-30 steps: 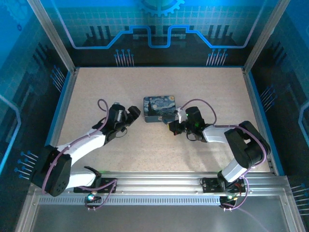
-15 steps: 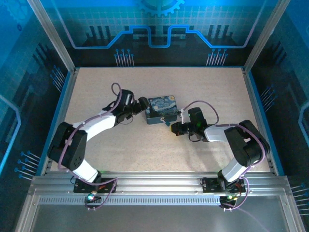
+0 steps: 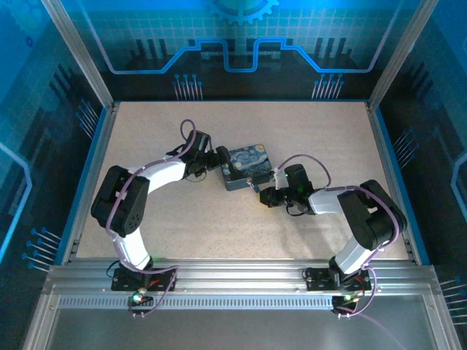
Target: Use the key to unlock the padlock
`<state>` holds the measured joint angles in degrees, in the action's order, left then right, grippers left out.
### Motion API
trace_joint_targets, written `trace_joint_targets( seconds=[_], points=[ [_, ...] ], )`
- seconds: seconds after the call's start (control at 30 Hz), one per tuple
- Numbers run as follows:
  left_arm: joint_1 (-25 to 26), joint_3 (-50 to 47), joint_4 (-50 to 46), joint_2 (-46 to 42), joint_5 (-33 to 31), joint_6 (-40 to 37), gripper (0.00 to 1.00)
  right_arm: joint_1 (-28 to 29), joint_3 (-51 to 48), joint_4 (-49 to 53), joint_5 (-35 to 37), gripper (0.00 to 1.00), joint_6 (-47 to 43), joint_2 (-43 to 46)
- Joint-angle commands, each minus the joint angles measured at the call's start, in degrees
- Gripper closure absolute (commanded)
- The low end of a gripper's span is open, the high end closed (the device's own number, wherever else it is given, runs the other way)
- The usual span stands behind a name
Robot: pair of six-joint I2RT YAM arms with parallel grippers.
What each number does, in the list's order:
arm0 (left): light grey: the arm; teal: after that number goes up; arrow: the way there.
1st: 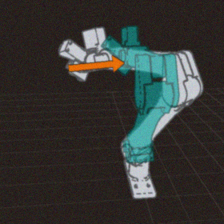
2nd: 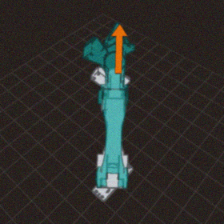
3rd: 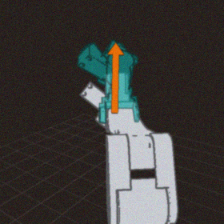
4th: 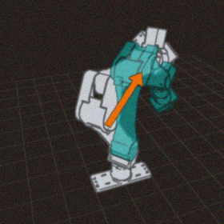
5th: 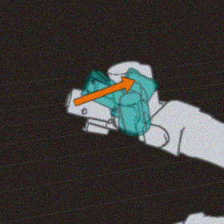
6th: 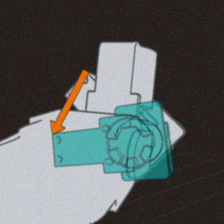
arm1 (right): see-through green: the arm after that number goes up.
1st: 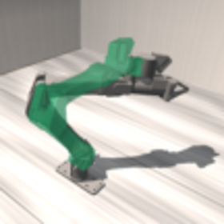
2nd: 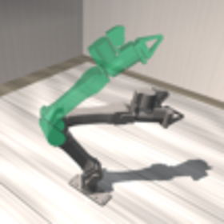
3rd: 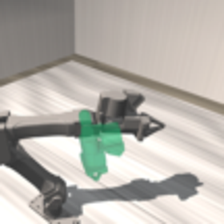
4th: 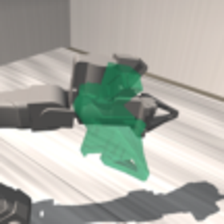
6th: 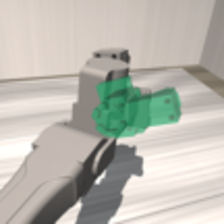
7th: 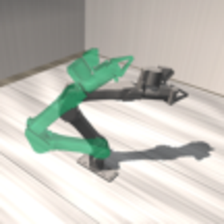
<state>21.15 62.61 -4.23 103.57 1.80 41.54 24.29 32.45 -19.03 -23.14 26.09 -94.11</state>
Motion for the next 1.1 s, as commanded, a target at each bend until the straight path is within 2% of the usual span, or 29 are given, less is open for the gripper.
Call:
trace_joint_targets(
  seconds=[0.0,0.17,0.3,0.6,1.07],
  points=[
    [-0.38,-0.12,-2.82,0.85,-0.43,-1.55,0.06,-1.18,-0.98,3.16,0.33,0.84,-0.52,-0.48],
    [-0.43,-2.53,-2.98,-0.42,-1.36,-1.81,0.06,-2.48,-1.76,4.73,0.81,0.78,-1.45,1.73],
    [-0.37,-4.78,-2.41,-1.73,-1.34,-1.51,0.06,-4.04,-2.43,5.05,-0.25,0.70,-1.56,4.80],
    [-0.45,-9.92,-0.40,-5.04,-1.20,0.07,0.06,-5.57,0.91,-2.76,-5.16,0.52,2.89,6.19],
    [-0.14,-13.13,1.63,-6.28,-0.13,1.83,0.06,-8.59,12.94,-4.67,-8.33,0.47,1.53,-4.40]
  ],
)
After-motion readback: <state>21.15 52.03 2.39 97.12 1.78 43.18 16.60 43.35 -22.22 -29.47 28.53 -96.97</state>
